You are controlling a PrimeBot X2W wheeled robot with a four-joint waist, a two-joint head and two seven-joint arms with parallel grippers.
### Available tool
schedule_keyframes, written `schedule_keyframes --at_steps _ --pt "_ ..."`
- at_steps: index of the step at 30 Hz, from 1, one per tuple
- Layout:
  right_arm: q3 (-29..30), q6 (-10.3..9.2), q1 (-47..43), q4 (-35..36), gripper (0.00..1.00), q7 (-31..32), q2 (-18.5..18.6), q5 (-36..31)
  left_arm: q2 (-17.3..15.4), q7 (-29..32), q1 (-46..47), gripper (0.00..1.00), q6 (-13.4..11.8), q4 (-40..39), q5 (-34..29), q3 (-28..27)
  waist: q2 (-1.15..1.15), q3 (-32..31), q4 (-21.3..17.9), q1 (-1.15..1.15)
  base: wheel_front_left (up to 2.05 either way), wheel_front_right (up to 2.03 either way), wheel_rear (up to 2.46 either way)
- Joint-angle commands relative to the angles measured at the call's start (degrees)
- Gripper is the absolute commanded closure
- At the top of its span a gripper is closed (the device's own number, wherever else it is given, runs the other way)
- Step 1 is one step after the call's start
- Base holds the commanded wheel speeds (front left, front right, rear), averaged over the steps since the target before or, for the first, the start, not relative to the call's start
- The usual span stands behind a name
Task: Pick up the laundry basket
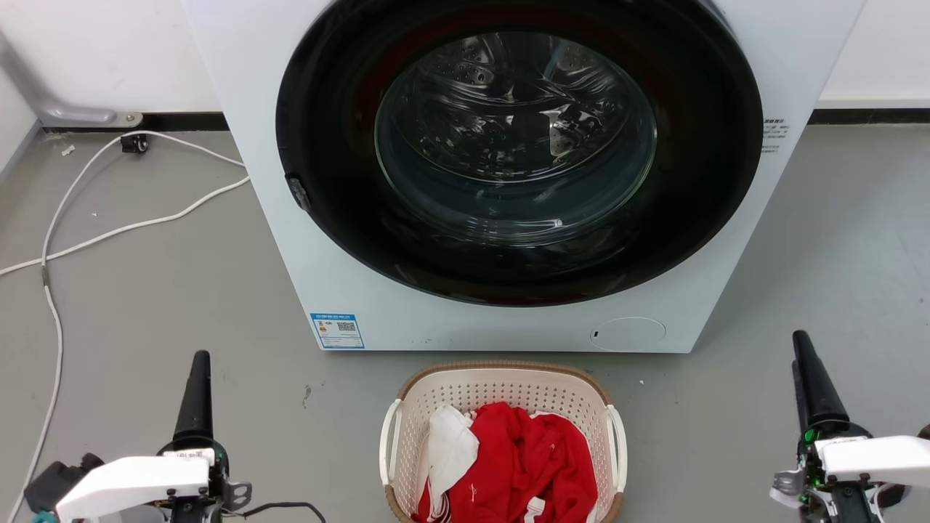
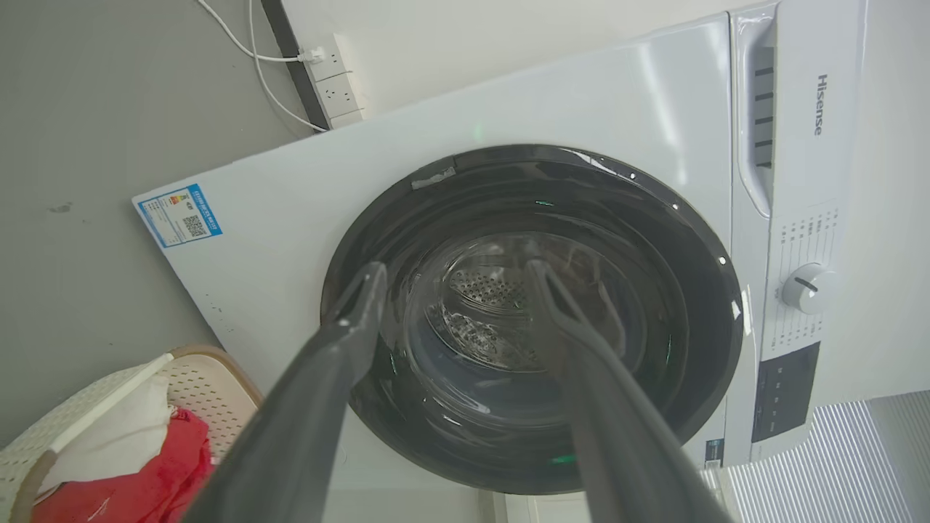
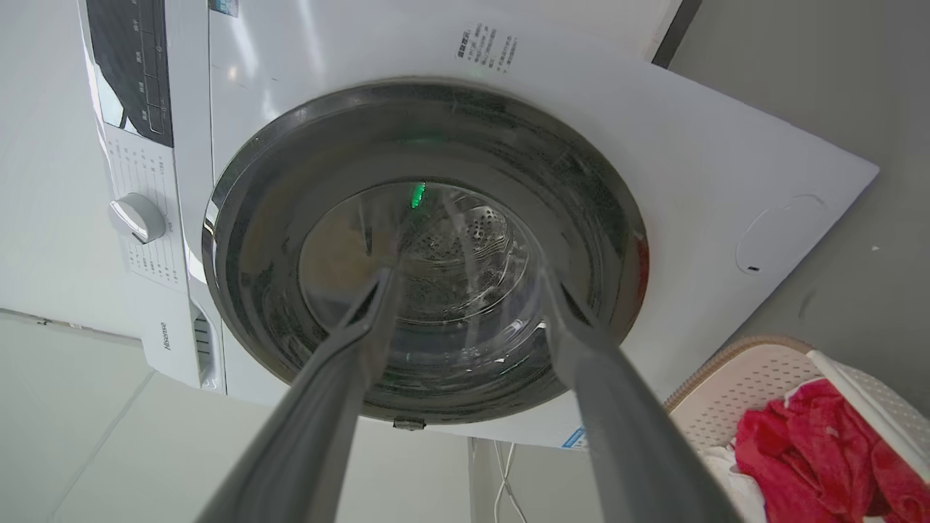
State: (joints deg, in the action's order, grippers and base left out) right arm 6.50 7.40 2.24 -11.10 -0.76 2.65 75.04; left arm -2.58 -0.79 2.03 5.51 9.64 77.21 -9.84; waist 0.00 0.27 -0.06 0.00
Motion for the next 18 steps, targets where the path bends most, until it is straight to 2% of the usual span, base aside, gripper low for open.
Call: schedule_keyframes --at_steps 1,7,13,18 --pt "0.61 0.10 1.05 1.95 0.00 -0.63 0.21 -3.33 -0.22 -0.68 0.54 0.00 -0.61 -2.34 -2.95 -0.53 0.00 0.04 0.01 0.00 0.00 0.00 0.00" --pt "1.89 0.10 1.70 5.42 0.00 -1.94 0.22 -13.32 -0.23 -1.96 0.16 0.00 -3.08 -7.13 -11.75 0.41 0.00 0.22 0.00 0.00 0.00 0.00 0.00" --pt "1.31 0.11 1.92 10.24 0.00 -3.12 0.23 -23.73 -0.25 -3.16 -0.45 0.00 -4.32 -10.67 -21.63 3.44 0.00 0.43 -0.03 0.00 0.00 0.00 0.00" --pt "-1.36 0.11 1.61 13.60 0.00 -4.07 0.23 -33.49 -0.26 -4.13 -0.68 0.00 -4.64 -13.86 -30.02 5.60 0.00 0.53 -0.07 0.00 0.00 0.00 0.00"
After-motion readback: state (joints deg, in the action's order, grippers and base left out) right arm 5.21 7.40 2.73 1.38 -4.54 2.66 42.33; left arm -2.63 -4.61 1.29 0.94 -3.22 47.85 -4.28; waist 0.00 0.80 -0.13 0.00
